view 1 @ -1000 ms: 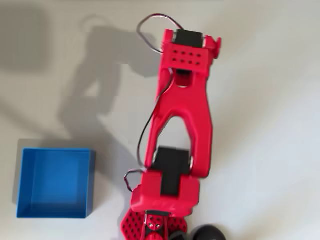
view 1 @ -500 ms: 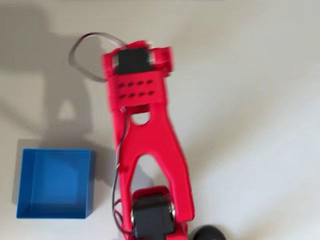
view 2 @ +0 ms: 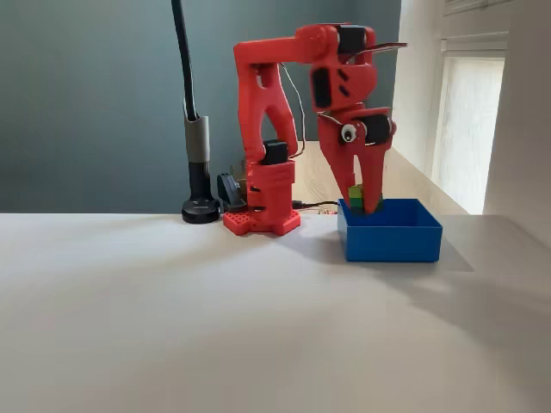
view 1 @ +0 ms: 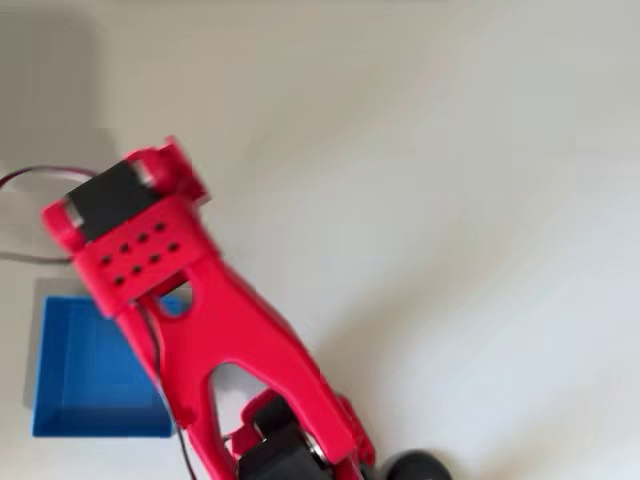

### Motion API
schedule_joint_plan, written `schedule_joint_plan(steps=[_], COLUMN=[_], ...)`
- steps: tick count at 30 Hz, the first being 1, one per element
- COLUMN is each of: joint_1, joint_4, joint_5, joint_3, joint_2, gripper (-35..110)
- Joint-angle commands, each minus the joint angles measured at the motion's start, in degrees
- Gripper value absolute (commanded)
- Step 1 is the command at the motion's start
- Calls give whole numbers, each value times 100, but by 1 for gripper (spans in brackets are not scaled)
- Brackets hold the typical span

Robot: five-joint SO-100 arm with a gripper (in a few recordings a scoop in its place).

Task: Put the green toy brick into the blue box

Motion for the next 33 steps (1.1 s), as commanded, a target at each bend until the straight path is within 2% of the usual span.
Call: schedule_joint_plan(steps=[1, 7, 23, 33], joint_1=[-712, -1406, -2848, -2883], joint_4=[369, 782, 879, 879], joint_5=[325, 624, 1160, 1283], joint_3=[-422, -835, -457, -1028], joint_2=[378, 352, 246, -1397], gripper=[0, 0, 0, 0])
